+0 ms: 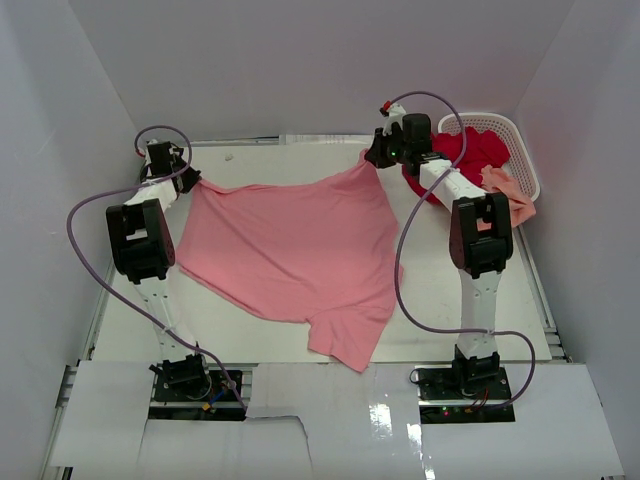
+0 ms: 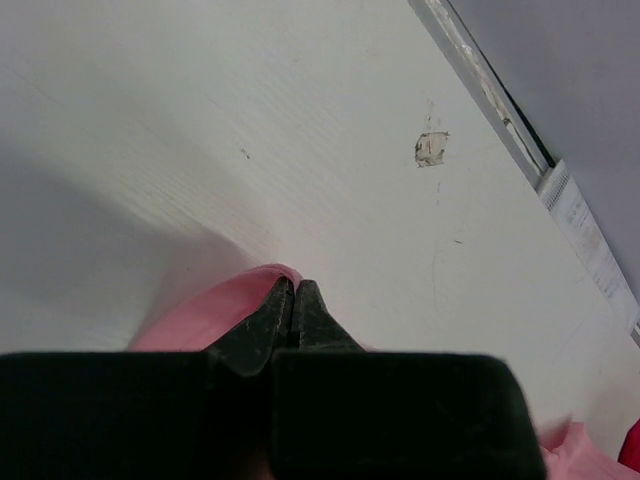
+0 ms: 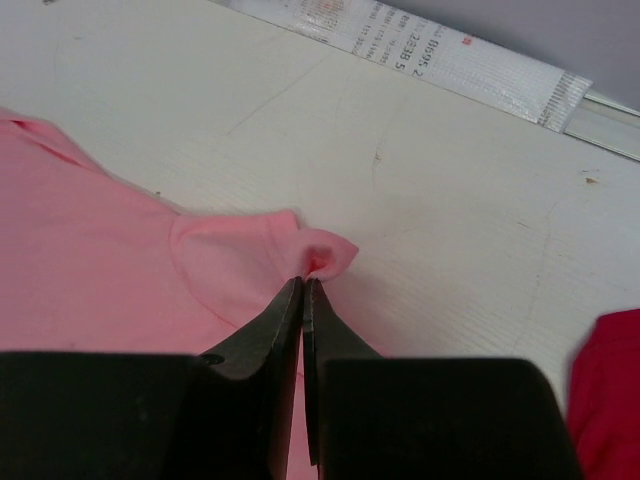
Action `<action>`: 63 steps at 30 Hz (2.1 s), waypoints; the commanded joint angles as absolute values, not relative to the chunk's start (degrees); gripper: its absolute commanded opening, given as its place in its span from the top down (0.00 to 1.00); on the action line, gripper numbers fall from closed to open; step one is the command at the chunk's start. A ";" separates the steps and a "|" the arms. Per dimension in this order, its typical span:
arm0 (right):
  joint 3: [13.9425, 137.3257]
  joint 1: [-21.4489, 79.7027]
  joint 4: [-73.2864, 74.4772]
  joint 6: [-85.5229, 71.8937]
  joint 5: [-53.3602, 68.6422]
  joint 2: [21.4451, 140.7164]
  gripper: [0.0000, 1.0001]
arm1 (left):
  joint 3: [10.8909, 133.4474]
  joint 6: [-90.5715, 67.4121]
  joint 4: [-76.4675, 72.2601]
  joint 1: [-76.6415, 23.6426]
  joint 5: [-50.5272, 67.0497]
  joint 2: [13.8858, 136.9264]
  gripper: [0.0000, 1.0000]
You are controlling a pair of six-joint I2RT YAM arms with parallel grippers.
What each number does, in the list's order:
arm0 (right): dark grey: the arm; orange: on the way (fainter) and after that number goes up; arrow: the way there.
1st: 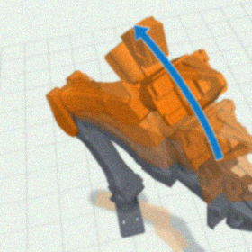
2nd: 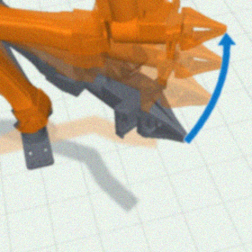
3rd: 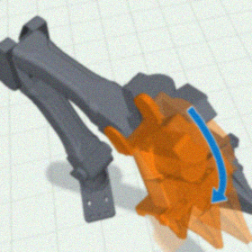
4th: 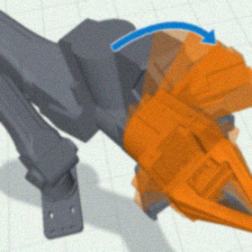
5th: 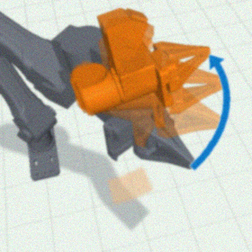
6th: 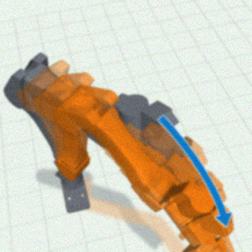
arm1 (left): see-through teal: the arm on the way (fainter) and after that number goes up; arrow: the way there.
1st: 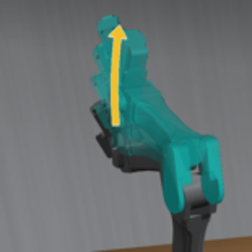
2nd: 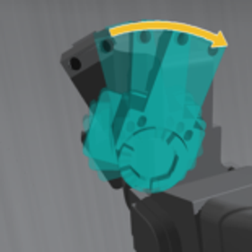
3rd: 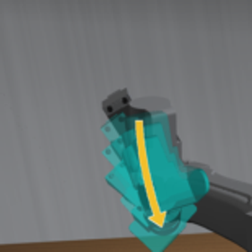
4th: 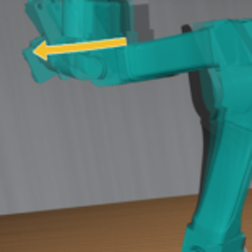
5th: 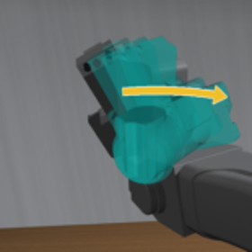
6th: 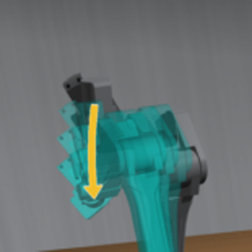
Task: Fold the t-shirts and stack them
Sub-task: Grap the side of the flattened tshirt furthest away from the robot with both arms
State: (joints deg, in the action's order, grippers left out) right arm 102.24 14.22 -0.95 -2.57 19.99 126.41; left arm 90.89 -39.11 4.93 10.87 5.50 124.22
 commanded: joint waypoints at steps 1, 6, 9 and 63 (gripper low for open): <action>99.94 13.89 -4.74 -2.11 20.92 121.65 0.92 | 92.46 -38.32 7.99 10.90 6.42 122.52 1.00; 100.28 13.89 -4.66 -2.11 21.44 122.43 0.92 | 94.91 -37.62 12.38 10.90 5.89 124.01 1.00; 101.07 13.89 -4.66 -2.64 22.15 123.83 0.92 | 96.06 -38.76 13.53 11.25 6.94 125.42 1.00; 72.07 10.46 -9.32 -2.11 20.57 101.69 0.92 | 99.49 -47.55 16.61 16.87 20.57 123.40 1.00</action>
State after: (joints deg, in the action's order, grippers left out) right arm 72.82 11.05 -6.72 -1.96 20.95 104.53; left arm 96.97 -46.72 16.53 16.29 18.76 125.73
